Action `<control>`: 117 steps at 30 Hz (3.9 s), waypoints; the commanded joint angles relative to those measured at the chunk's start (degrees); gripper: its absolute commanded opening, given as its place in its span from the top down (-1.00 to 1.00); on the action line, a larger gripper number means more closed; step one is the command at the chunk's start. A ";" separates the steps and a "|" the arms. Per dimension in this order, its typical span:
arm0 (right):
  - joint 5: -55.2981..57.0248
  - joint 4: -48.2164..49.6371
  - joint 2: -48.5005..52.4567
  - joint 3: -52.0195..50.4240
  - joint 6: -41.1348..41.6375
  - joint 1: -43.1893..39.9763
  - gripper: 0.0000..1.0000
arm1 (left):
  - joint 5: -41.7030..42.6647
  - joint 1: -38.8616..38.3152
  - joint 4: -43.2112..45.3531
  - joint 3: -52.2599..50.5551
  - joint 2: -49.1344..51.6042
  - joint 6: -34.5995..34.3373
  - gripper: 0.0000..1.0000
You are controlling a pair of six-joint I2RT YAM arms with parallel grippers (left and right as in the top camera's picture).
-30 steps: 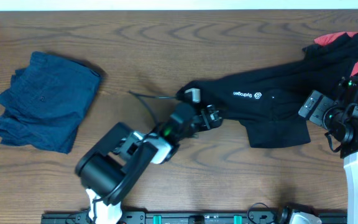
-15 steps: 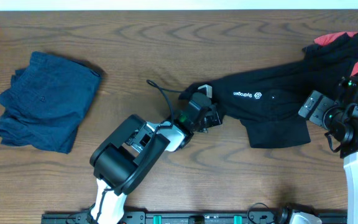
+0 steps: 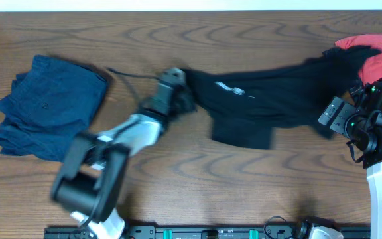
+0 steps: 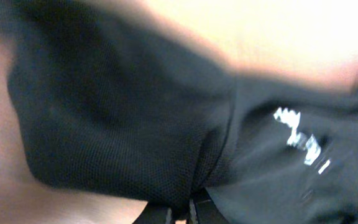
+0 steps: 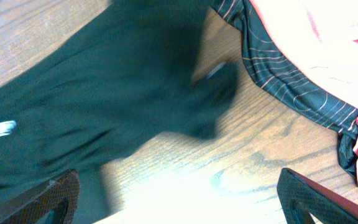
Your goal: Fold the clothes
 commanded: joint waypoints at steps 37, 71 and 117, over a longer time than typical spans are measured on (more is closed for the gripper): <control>0.57 -1.20 2.86 0.31 -1.05 -0.42 -0.98 | 8.46 -10.45 -18.14 2.69 3.45 -20.48 -0.66; 0.57 -1.20 2.91 0.31 -1.05 -0.42 -0.99 | 1.81 -10.51 -14.99 2.69 6.78 -23.63 0.31; -16.87 14.91 35.45 0.31 -9.73 11.61 -0.98 | -2.67 20.52 -65.18 2.73 -20.92 6.91 0.87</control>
